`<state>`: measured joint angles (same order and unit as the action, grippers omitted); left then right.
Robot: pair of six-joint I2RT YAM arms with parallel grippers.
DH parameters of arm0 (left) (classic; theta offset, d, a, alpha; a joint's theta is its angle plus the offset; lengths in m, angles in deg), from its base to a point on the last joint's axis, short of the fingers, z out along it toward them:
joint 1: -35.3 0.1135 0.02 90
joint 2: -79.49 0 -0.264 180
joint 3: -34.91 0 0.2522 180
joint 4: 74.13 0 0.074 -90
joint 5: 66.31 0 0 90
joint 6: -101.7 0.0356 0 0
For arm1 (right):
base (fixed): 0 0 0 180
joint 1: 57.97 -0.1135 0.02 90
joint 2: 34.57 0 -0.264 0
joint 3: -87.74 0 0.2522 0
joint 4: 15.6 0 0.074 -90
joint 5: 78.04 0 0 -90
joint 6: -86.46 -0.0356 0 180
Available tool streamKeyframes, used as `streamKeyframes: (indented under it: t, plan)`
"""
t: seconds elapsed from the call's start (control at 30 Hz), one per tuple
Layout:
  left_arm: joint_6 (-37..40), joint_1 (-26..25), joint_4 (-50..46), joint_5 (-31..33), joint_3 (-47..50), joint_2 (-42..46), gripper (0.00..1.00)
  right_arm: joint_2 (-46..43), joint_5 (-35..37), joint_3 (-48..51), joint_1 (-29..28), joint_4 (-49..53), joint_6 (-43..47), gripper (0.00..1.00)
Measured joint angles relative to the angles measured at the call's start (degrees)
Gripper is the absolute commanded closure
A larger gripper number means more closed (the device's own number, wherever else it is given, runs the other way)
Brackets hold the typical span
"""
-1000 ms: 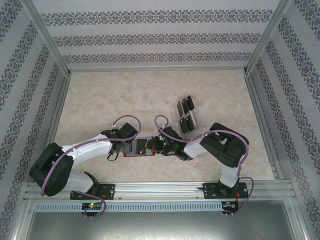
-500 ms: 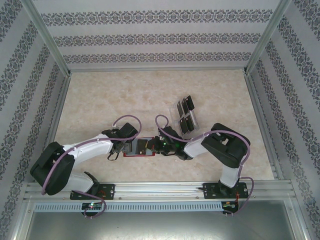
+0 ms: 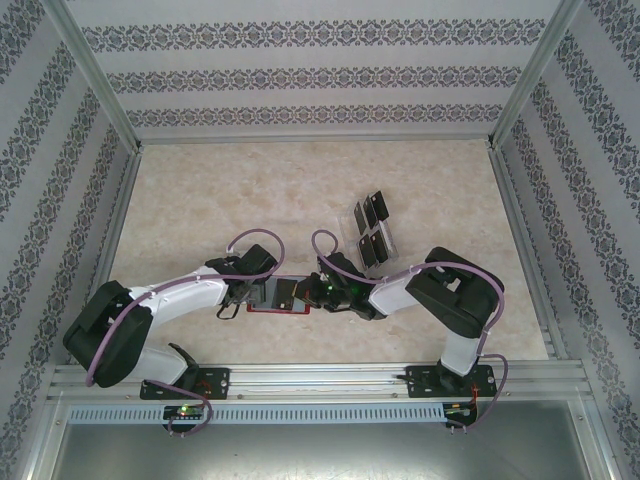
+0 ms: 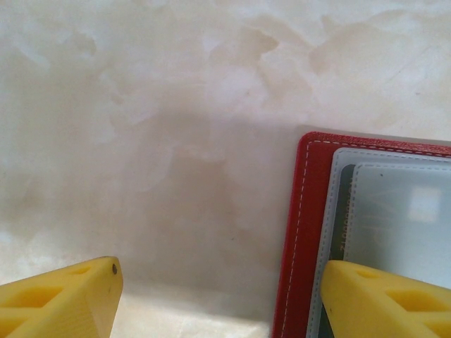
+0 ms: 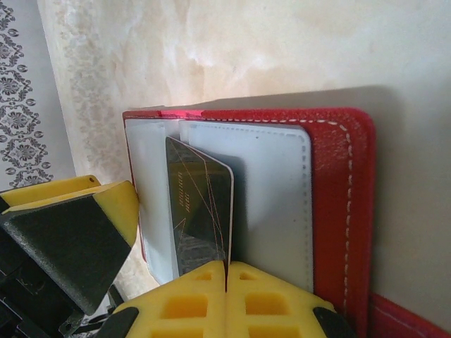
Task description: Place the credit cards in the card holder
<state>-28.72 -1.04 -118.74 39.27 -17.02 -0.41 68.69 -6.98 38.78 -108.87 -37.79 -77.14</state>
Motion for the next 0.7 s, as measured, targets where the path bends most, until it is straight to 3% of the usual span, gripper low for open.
streamKeyframes:
  t: [0.7]
  plan:
    - [0.0,0.0,0.2,0.0,0.0,-0.2,0.24,4.3,-3.1,-5.8,0.0,1.5,0.0,1.0]
